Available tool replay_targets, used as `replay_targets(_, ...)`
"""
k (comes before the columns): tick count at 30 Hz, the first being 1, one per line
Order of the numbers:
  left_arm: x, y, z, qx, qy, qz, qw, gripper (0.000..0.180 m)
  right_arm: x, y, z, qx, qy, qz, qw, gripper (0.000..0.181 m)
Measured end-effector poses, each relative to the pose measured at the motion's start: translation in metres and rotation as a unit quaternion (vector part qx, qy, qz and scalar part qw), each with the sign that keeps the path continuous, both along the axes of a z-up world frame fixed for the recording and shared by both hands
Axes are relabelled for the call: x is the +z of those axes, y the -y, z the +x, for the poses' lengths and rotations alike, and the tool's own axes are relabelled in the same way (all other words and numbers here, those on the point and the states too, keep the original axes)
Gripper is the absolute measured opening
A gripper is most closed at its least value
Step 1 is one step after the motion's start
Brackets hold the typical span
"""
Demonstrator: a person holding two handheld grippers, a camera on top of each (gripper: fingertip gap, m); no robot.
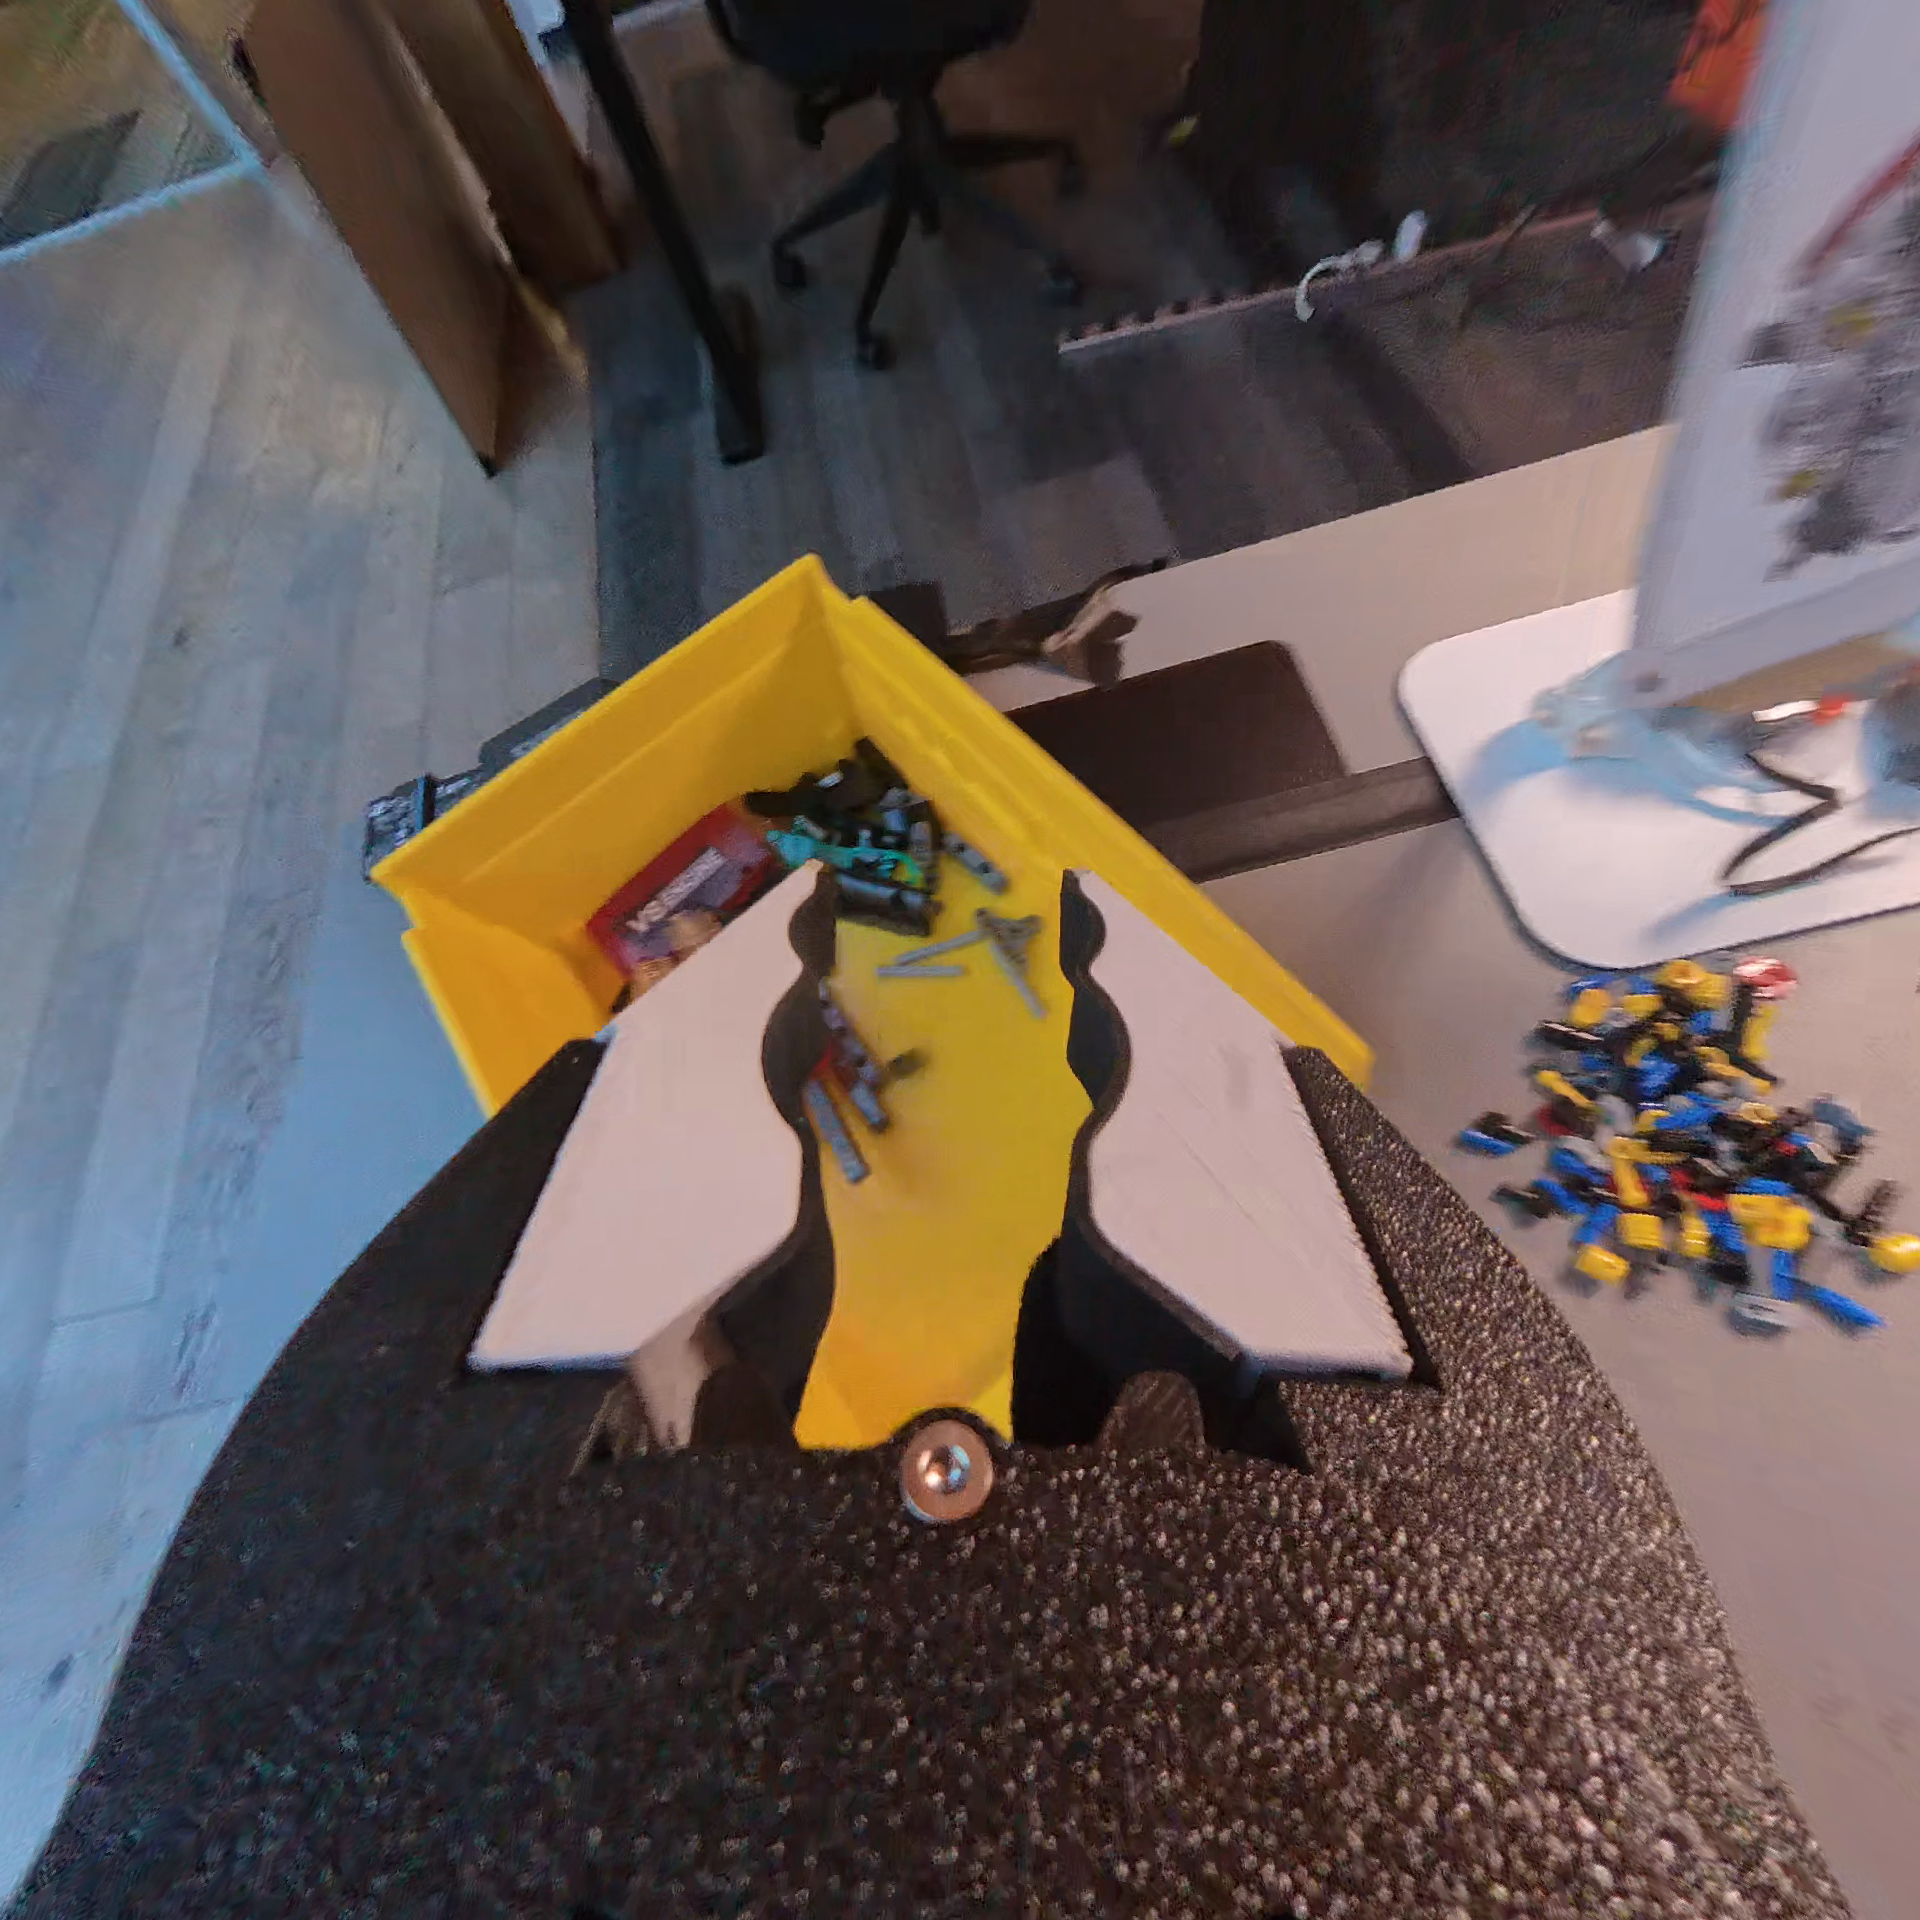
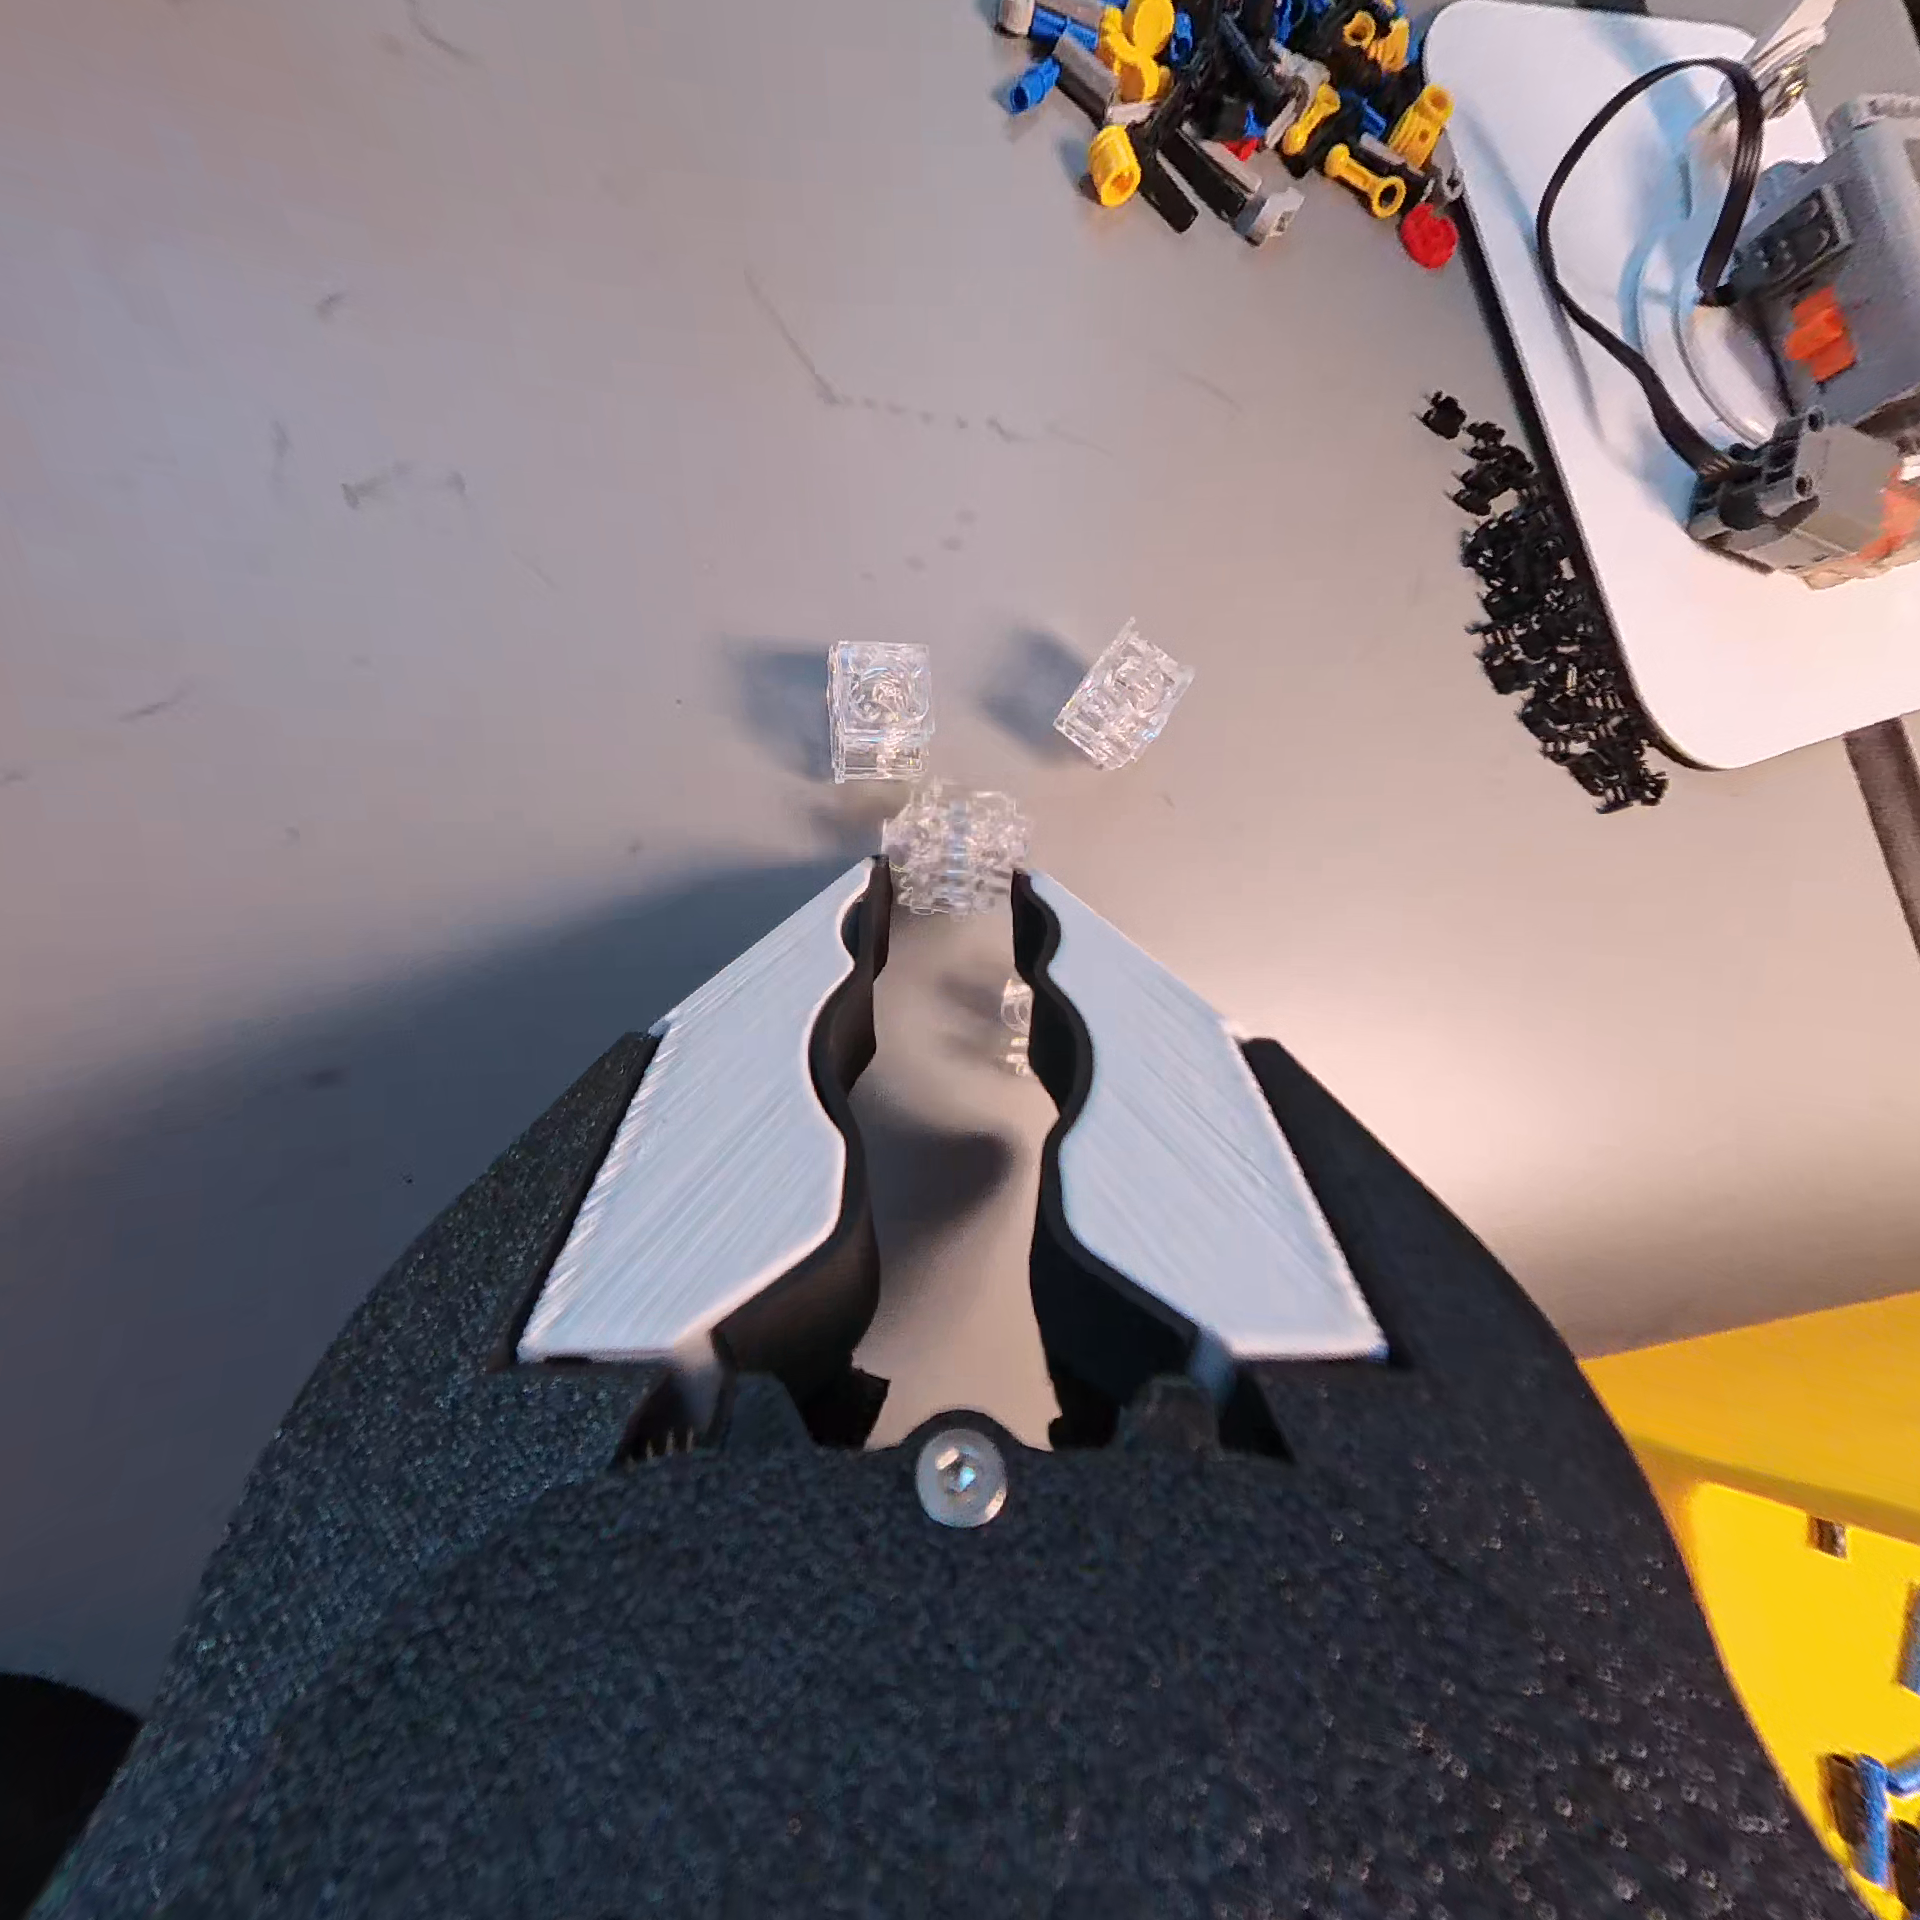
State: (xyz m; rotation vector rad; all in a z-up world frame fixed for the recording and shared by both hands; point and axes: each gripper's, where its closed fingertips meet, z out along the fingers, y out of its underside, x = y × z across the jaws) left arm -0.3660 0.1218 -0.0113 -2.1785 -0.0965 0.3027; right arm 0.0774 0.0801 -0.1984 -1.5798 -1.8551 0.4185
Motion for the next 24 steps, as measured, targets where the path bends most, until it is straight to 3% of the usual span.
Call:
replay_targets(3, -0.031, -0.008, -0.05, 0.028, -0.002, -0.088, 0.996, 0.041, 0.006, 0.0, -0.001, -0.002, -0.014, -0.005, 1.0, 0.034)
replay_targets(7, -0.078, -0.013, -0.091, 0.036, -0.038, -0.212, 0.976, 0.041, 0.036, -0.004, -0.006, -0.012, -0.095, -0.02, 0.995, 0.042)
replay_targets(10, -0.11, -0.021, -0.109, 0.06, -0.012, -0.264, 0.963, 0.034, 0.062, 0.003, -0.013, -0.004, -0.165, -0.055, 0.985, 0.046)
replay_targets(13, -0.135, -0.025, -0.129, 0.083, -0.035, -0.319, 0.943, 0.031, 0.082, 0.013, -0.017, 0.013, -0.205, -0.063, 0.977, 0.051)
replay_targets(16, -0.154, -0.027, -0.144, 0.109, -0.033, -0.355, 0.928, 0.028, 0.086, 0.015, -0.018, 0.021, -0.215, -0.063, 0.974, 0.051)
replay_targets(24, -0.173, -0.031, -0.145, 0.131, 0.073, -0.372, 0.916, 0.02, 0.07, 0.007, -0.015, 0.013, -0.204, -0.088, 0.975, 0.05)
